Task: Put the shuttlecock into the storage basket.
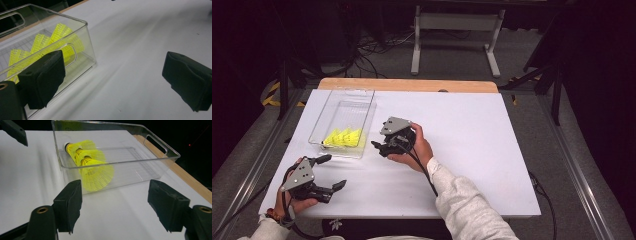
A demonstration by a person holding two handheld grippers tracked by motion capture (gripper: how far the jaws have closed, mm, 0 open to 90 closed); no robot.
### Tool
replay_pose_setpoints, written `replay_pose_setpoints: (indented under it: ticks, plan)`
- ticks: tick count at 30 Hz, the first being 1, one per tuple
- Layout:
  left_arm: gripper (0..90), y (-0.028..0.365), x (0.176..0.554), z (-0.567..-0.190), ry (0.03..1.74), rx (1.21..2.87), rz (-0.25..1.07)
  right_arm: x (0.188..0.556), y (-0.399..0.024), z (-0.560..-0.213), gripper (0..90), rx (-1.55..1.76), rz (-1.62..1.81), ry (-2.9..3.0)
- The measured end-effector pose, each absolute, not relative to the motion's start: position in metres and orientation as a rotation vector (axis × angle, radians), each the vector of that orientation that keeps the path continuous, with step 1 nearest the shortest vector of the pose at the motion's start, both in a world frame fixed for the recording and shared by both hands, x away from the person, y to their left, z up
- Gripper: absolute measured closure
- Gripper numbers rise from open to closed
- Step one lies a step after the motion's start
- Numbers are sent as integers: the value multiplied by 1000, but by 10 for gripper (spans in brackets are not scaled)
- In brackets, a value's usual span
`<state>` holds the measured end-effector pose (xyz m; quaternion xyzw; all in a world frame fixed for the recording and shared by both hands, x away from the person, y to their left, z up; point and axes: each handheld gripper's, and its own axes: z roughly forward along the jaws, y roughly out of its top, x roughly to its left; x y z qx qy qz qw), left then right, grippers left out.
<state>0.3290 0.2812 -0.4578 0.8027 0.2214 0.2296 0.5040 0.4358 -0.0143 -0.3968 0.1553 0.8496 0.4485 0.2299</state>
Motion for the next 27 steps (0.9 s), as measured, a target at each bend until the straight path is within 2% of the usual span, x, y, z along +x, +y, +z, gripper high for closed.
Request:
replay_pose_setpoints:
  ticks: [17,22,27]
  plan:
    - [57,281,330,-458,535,1938,551,437,-24,-405,185,469,1225,2334]
    - [57,281,330,-458,533,1936,552,437,-26,-406,118,499,1225,2308]
    - [57,281,330,-459,535,1937,550,437,-28,-407,94,504,1220,2295]
